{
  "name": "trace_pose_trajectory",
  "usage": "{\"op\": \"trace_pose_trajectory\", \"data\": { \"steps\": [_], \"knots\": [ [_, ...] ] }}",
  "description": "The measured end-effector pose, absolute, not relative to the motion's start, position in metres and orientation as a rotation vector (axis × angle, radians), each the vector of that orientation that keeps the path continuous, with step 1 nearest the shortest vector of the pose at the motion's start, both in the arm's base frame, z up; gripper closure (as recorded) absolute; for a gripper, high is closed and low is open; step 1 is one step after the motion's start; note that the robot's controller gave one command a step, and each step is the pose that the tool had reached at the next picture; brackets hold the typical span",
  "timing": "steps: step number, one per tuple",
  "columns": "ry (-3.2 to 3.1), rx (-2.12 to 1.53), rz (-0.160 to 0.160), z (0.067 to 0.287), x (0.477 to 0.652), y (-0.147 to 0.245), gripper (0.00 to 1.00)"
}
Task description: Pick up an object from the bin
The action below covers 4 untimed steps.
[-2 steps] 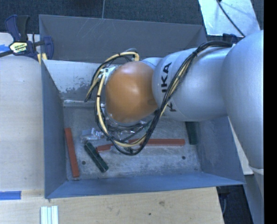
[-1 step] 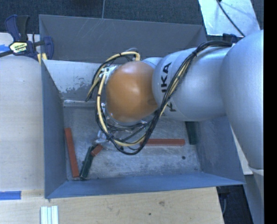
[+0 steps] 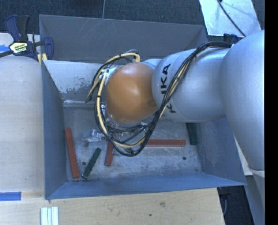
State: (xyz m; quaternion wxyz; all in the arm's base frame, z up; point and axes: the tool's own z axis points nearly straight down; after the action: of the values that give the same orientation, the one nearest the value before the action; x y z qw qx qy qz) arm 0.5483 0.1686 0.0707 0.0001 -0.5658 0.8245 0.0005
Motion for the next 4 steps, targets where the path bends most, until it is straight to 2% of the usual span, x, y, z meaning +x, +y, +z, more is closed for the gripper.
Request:
{"op": "trace_pose_trajectory", "data": {
  "steps": [1, 2, 3, 4],
  "knots": [
    [2.59, -1.776, 0.001, 0.072, 0.549, 0.169, 1.0],
    [2.573, -1.804, -0.002, 0.1, 0.521, 0.121, 1.0],
    [2.714, -1.568, 0.0, 0.13, 0.537, 0.135, 1.0],
    [2.718, -1.568, 0.001, 0.129, 0.536, 0.134, 0.0]
  ]
}}
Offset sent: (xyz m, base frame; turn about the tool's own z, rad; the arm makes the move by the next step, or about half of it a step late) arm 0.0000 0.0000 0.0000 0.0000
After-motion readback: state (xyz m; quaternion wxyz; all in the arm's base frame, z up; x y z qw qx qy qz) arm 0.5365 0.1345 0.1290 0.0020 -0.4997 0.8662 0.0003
